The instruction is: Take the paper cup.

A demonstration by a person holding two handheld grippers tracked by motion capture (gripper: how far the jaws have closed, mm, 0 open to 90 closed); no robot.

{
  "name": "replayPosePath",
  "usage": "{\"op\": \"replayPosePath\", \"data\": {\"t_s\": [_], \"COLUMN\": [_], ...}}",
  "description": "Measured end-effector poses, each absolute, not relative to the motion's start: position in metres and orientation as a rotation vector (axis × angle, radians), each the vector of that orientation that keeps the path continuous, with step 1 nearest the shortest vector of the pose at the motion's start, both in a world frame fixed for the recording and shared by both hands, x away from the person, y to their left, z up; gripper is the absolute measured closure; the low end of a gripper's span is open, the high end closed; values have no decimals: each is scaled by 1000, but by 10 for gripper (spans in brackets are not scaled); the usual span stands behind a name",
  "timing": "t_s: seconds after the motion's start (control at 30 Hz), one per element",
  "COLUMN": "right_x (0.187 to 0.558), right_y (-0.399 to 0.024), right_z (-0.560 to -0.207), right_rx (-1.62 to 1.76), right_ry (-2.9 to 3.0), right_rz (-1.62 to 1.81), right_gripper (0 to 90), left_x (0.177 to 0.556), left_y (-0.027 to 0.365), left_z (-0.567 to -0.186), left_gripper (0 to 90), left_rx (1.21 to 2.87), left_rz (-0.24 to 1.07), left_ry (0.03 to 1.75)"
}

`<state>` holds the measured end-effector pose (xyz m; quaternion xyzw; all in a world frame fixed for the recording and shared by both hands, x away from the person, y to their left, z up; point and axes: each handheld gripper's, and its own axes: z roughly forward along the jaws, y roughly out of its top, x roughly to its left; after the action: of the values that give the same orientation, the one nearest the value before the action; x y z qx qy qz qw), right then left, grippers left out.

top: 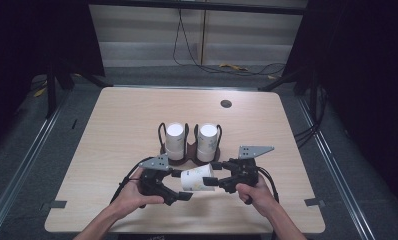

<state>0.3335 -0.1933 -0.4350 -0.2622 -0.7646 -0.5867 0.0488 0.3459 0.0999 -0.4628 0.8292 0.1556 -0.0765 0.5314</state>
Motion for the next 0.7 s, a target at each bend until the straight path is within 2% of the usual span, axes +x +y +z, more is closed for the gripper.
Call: {"op": "replayPosePath", "data": {"t_s": [0.3,0.37,0.7], "right_x": [335,334,334], "right_y": [-197,-198,-208], "right_z": [-431,-430,-429], "right_rx": [-892,-906,-1031], "right_ry": [-2374,-2384,-2468], "right_rz": [-1746,-1742,-1685], "right_gripper": [334,334,336], "left_x": [346,346,349], "left_y": [104,104,120], "left_z": [-461,-460,-475], "left_gripper": [182,161,167], "left_rx": [1998,2013,2057], "left_rz": [-163,-154,-93], "left_ry": [406,415,573]}}
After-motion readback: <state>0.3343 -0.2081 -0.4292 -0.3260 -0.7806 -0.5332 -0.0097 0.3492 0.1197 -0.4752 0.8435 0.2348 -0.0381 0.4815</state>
